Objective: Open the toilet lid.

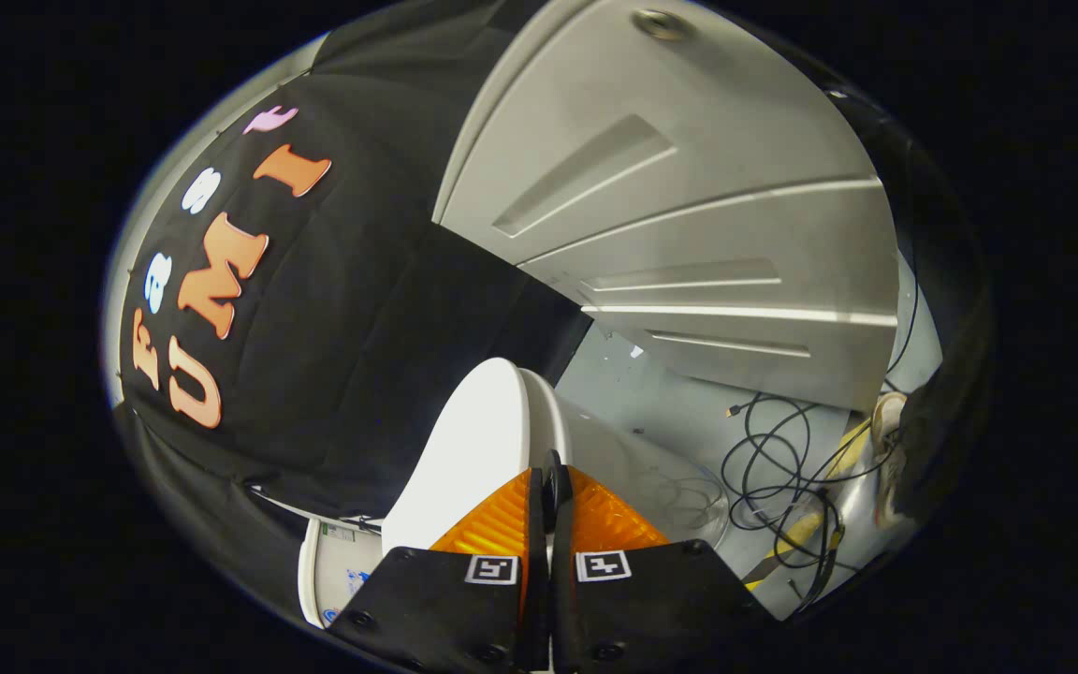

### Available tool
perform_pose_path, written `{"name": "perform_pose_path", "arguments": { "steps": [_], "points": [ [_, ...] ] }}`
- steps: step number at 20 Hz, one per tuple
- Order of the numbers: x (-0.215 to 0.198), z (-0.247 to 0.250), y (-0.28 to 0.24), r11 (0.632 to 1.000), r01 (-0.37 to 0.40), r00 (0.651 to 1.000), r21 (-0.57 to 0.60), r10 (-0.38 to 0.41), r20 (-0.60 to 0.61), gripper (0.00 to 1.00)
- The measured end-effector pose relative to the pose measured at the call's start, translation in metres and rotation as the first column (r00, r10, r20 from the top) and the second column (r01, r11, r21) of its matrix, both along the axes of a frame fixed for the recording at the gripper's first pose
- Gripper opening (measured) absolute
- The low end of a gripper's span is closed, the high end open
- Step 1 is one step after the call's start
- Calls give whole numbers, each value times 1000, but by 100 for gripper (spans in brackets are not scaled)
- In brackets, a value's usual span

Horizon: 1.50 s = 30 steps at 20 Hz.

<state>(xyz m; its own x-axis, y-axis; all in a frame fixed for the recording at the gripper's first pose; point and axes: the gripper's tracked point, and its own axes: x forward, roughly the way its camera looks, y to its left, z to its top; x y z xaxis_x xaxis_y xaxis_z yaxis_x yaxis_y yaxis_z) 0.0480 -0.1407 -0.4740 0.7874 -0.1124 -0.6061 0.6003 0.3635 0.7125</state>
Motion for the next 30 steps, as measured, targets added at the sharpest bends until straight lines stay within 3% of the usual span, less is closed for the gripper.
{"name": "perform_pose_path", "arguments": {
  "steps": [4,8,13,21,24,27,30],
  "points": [
    [11,34,0,989,-85,996,-118,86,3,9],
    [22,67,1,985,-69,996,-161,77,41,9],
    [37,126,15,949,-118,987,-294,145,73,9],
    [71,229,69,815,-245,949,-525,312,42,9],
    [80,253,86,758,-277,938,-591,346,5,9],
    [85,279,103,736,-281,932,-616,364,9,9],
    [88,297,119,685,-305,920,-661,392,-18,9]
  ]
}}
